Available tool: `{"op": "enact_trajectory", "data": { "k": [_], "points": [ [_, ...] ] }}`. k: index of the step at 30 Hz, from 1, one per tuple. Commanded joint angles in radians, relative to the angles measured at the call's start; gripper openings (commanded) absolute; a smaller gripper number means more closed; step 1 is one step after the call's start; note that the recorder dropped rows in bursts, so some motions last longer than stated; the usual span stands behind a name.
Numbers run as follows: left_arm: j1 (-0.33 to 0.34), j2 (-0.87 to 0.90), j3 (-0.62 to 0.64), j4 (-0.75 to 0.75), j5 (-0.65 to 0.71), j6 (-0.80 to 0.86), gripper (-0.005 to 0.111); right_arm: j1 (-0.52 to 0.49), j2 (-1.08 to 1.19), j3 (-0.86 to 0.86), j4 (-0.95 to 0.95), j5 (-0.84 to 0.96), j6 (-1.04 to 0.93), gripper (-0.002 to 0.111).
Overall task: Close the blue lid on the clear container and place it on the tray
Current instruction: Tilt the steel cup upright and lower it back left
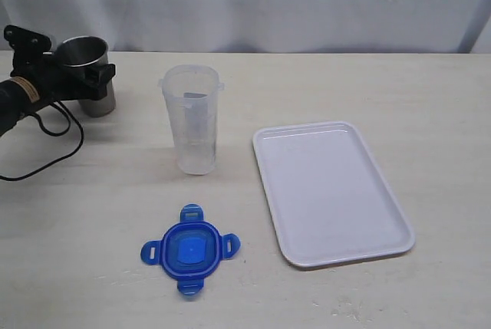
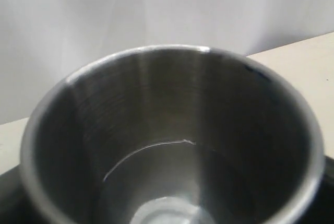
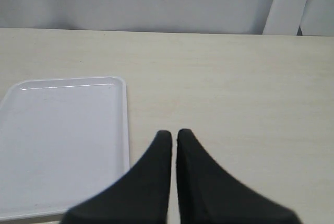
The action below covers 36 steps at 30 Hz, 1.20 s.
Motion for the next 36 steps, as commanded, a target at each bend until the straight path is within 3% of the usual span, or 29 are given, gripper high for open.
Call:
{"op": "enact_trajectory", "data": {
  "k": [1,15,19,23,26,29,36],
  "points": [
    [0.002,0.014,-0.013,-0.019,-0.076,0.018,0.0,-0.003,-0.004,0.002,-0.007,0.0,0.004,0.004],
    [0.002,0.02,-0.013,-0.019,-0.115,0.018,0.002,-0.003,-0.004,0.002,-0.007,0.0,0.004,0.004],
    [0.002,0.02,-0.013,-0.016,-0.117,0.018,0.022,-0.003,-0.004,0.002,-0.007,0.0,0.004,0.004],
    [0.002,0.02,-0.013,-0.016,-0.115,0.018,0.058,-0.003,-0.004,0.002,-0.007,0.0,0.004,0.004],
    [0.002,0.02,-0.013,-0.019,-0.115,0.018,0.077,-0.003,-0.004,0.002,-0.007,0.0,0.004,0.004],
    [0.002,0.02,-0.013,-0.018,-0.115,0.021,0.084,-0.003,-0.004,0.002,-0.007,0.0,0.004,0.004],
    [0.0,0.02,-0.013,-0.005,-0.115,0.022,0.085,-0.003,-0.004,0.002,-0.007,0.0,0.004,0.004]
  ]
}}
